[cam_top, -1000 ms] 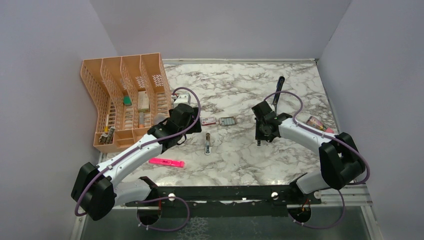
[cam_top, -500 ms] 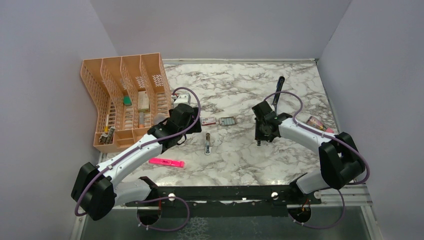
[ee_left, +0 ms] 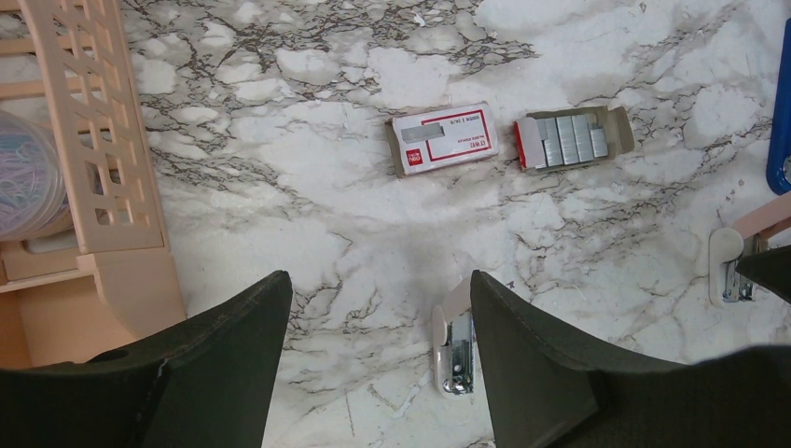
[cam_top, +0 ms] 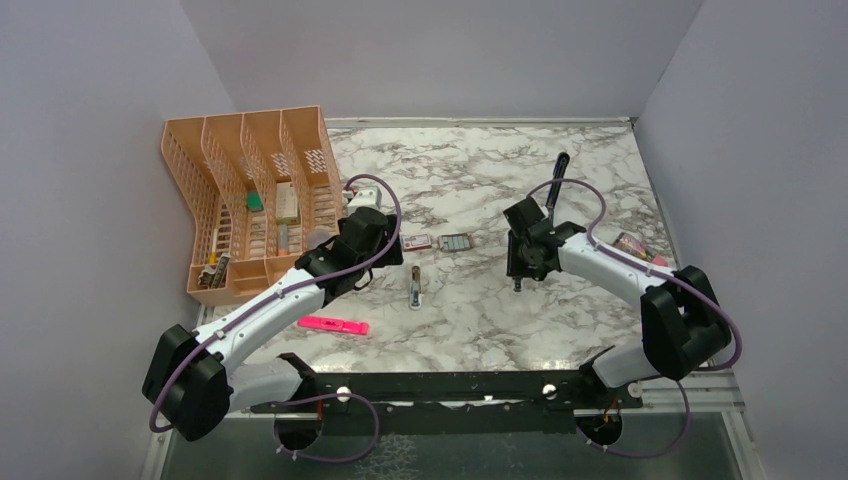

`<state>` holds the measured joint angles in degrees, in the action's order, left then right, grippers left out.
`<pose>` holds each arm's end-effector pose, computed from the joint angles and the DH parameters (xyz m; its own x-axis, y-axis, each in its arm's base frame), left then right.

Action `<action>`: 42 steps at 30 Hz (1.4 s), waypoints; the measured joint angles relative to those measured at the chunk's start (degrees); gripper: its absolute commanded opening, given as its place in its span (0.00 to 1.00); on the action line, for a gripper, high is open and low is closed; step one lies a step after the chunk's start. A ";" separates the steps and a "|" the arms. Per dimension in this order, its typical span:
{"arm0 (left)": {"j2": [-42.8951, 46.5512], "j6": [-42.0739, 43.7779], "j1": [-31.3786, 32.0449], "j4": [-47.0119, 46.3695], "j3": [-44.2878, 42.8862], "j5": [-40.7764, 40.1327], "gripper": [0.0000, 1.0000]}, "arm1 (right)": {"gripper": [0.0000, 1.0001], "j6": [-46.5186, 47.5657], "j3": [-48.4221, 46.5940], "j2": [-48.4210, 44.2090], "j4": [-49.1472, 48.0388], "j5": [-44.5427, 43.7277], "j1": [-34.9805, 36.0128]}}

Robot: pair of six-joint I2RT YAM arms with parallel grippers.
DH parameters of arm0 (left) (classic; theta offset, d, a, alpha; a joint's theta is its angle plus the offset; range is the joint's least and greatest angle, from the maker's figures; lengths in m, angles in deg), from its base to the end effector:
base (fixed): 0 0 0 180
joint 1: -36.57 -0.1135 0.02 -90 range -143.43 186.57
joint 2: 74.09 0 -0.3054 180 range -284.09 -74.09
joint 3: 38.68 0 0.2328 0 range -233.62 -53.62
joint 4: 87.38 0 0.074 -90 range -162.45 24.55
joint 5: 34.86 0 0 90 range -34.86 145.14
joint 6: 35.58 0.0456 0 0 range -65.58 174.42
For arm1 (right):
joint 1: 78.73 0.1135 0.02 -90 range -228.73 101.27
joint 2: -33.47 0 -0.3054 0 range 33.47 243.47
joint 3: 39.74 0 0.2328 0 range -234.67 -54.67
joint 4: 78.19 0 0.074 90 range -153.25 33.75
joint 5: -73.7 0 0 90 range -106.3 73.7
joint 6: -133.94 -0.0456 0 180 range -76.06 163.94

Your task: Load the staples into the stapler

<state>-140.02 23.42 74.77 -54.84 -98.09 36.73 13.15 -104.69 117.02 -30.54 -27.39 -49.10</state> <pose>0.1801 -0.1234 0.2920 -0.6274 -0.1281 -0.7681 0.0827 0.9698 -0.2293 0.2253 0.1180 0.2340 -0.8974 0.0675 -0.4361 0.0483 0.9973 0.0549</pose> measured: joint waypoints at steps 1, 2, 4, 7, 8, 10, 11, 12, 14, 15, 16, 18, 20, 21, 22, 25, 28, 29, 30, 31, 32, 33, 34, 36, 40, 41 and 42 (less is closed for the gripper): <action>0.00 0.00 0.00 0.00 0.00 0.00 0.71 | 0.34 0.00 -0.17 0.00 -0.02 0.00 -0.02; 0.00 0.00 0.00 0.00 -0.02 0.00 0.71 | 0.34 0.02 -0.20 0.00 -0.09 0.00 0.00; 0.00 0.00 0.00 0.00 0.00 0.00 0.71 | 0.34 0.26 -0.20 0.00 -0.07 0.00 -0.02; 0.00 0.00 0.00 0.00 0.00 0.00 0.71 | 0.33 0.52 -0.20 0.02 -0.35 -0.02 0.00; 0.00 0.00 0.00 0.00 0.00 0.00 0.71 | 0.34 0.74 -0.20 0.04 -0.63 -0.02 -0.02; 0.00 0.00 0.00 0.00 -0.02 0.00 0.71 | 0.34 0.90 -0.20 0.24 -0.85 -0.02 0.00; 0.00 0.00 0.00 0.00 -0.02 0.00 0.71 | 0.34 0.94 -0.20 0.37 -1.05 0.00 0.00; 0.00 0.00 0.00 0.00 0.00 0.00 0.71 | 0.35 0.98 -0.20 0.48 -1.31 0.00 -0.02; 0.00 0.00 0.00 0.00 0.00 0.00 0.71 | 0.35 1.29 -0.20 0.68 -1.75 0.02 -0.02; 0.00 0.00 0.00 0.00 0.00 0.00 0.71 | 0.35 1.42 -0.17 0.74 -2.01 0.04 -0.02; 0.00 0.00 0.00 0.00 0.00 0.00 0.71 | 0.35 1.62 -0.17 0.79 -2.32 0.04 0.00; -0.07 0.00 0.00 0.00 0.00 0.00 0.71 | 0.35 2.03 -0.11 0.83 -3.06 0.09 -0.02; -0.20 0.00 0.00 0.00 0.00 0.00 0.71 | 0.35 2.32 -0.07 0.90 -3.37 0.11 -0.02; -0.22 0.00 0.00 0.00 -0.02 0.00 0.71 | 0.35 2.36 -0.04 0.98 -3.48 0.11 -0.02; -0.26 0.00 0.00 0.00 -0.02 0.00 0.71 | 0.35 2.38 0.04 1.11 -3.63 0.11 -0.02; -0.31 0.00 0.00 0.00 0.00 0.00 0.71 | 0.36 2.40 0.59 1.36 -3.91 0.20 0.00; -0.33 0.00 0.00 0.00 -0.02 0.00 0.71 | 0.36 2.40 0.74 1.66 -3.93 0.31 0.00; -0.35 0.00 0.00 0.00 -0.02 0.00 0.71 | 0.36 2.40 0.79 1.66 -3.93 0.33 -0.02; -0.37 0.00 0.00 0.00 0.00 0.00 0.71 | 0.36 2.40 0.81 1.66 -3.91 0.37 -0.02; -0.42 0.00 0.00 0.00 -0.02 0.00 0.71 | 0.36 2.40 0.81 1.66 -3.93 0.44 0.00; -0.44 0.00 0.00 0.00 -0.02 0.00 0.71 | 0.35 2.40 0.83 1.66 -3.93 0.48 0.00; -0.46 0.00 0.00 0.00 0.00 0.00 0.71 | 0.35 2.40 0.85 1.66 -3.93 0.50 0.00; -0.48 0.00 0.00 0.00 -0.02 0.00 0.71 | 0.35 2.40 0.92 1.66 -3.93 0.55 0.00; -0.52 0.00 0.00 0.00 -0.02 0.00 0.71 | 0.35 2.40 1.05 1.66 -3.91 0.61 0.00; -0.57 0.00 0.00 0.00 -0.02 0.00 0.71 | 0.35 2.40 1.14 1.64 -3.91 0.70 -0.02; -0.57 0.00 0.00 0.00 0.00 0.00 0.71 | 0.35 2.43 1.11 1.60 -3.89 0.70 -0.02; -0.57 0.00 0.00 0.00 -0.02 0.00 0.71 | 0.35 2.43 1.11 1.51 -3.87 0.70 -0.02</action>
<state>-140.59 23.42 74.77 -54.84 -98.11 36.73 15.58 -103.58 118.53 -34.41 -26.69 -49.13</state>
